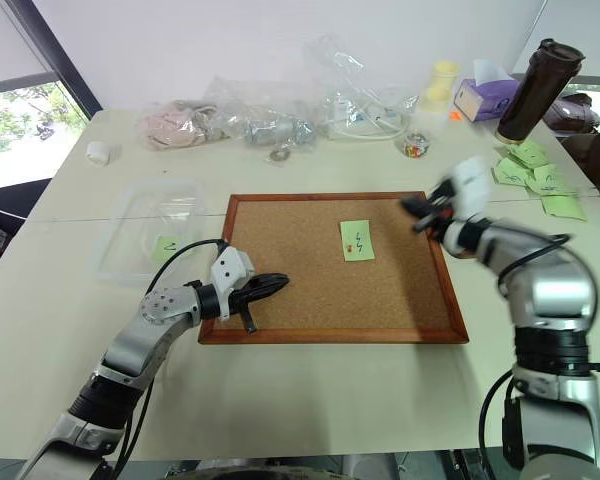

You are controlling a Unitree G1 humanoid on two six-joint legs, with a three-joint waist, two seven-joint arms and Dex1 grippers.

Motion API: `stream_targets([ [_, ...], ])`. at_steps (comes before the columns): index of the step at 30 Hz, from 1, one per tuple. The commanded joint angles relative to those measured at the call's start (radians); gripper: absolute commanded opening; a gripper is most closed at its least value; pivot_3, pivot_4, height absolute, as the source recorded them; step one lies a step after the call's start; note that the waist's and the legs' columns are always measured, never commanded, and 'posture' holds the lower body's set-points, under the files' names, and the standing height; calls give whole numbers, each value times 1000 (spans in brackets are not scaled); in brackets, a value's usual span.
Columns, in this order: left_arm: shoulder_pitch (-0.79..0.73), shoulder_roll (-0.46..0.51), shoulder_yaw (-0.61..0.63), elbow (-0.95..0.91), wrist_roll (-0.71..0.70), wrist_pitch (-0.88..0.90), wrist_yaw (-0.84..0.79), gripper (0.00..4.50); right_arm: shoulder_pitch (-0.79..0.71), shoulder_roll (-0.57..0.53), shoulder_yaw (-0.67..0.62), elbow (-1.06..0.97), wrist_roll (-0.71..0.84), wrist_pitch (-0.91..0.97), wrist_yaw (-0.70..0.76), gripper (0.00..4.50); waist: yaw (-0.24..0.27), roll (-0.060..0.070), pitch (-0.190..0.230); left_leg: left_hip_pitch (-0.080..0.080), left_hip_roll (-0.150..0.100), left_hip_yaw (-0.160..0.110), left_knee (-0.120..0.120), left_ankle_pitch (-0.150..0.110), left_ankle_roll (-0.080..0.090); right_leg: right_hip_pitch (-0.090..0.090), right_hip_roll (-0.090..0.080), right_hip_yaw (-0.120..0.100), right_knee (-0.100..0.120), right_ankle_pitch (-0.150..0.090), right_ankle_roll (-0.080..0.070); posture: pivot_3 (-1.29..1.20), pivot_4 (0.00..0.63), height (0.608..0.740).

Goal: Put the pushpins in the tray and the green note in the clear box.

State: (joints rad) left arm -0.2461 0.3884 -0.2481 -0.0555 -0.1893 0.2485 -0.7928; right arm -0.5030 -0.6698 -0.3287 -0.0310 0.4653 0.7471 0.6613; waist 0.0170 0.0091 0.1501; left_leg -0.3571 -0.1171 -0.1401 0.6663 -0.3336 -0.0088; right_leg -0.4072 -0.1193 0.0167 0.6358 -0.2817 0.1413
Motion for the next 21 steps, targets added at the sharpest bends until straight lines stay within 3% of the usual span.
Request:
stream_targets([
  [1,25,2,-39,50,27,29,-11,0,16,-19,-102,47,37,19,-38,66,-1,0,0,0,0,0,0,0,0,0,0,0,0,0,0,0,150,740],
  [10,26,-3,-43,55,29,25,-15,0,129,-84,-121,223,-48,-89,-63,66,-2,1,-1,1,0,1,0,0,0,1,0,1,0,0,0,0,150,740],
  [21,36,9,-35,42,28,29,-17,0,186,-42,-77,233,-58,-132,-58,66,-3,2,-1,1,0,1,0,0,0,1,0,1,0,0,0,0,150,740],
])
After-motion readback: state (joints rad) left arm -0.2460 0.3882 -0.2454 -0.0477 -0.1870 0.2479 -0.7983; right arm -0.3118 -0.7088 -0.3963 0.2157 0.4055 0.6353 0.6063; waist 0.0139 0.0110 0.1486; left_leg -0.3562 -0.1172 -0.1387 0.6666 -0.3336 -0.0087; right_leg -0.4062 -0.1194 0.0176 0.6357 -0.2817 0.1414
